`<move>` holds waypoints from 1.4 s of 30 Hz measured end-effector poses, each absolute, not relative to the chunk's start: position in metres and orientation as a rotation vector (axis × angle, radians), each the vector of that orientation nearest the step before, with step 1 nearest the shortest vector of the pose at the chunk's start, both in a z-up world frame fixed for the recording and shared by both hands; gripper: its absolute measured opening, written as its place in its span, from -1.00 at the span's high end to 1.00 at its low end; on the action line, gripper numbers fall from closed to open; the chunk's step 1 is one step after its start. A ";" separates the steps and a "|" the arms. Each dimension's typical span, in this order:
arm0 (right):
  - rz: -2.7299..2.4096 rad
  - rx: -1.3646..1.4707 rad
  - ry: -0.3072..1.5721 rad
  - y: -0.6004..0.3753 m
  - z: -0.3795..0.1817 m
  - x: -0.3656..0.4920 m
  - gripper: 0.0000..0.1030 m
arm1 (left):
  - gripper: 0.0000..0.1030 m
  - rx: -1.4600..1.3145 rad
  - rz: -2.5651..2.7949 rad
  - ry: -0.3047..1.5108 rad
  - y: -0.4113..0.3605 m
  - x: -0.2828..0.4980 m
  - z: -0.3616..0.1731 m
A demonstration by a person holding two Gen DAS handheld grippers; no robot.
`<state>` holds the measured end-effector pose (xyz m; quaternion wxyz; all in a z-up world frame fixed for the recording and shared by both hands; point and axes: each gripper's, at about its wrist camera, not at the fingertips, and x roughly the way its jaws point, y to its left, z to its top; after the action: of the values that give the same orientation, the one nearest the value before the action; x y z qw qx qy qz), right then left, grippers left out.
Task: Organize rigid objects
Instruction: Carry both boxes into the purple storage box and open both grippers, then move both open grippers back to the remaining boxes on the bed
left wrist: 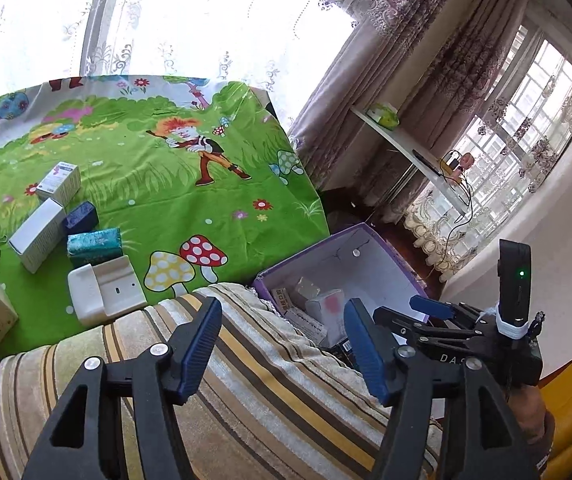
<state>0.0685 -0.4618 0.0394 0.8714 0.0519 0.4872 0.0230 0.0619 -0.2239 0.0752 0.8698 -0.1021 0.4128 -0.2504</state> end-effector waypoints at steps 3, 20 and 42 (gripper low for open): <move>0.045 0.107 0.994 -0.460 0.046 0.067 -0.69 | -0.48 -0.184 -0.509 0.760 -0.214 0.054 0.087; 0.088 -0.100 0.670 -0.398 0.105 0.050 -0.95 | -0.48 -0.236 -0.288 0.584 -0.085 0.042 0.106; 0.387 -0.112 0.841 -0.302 0.068 0.074 -0.95 | -0.48 -0.335 -0.088 0.808 0.014 0.028 0.050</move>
<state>0.0744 -0.3017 0.0680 0.8932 -0.0539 0.4056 0.1864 0.0285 0.0142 0.0504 0.9049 -0.1624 0.3912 -0.0426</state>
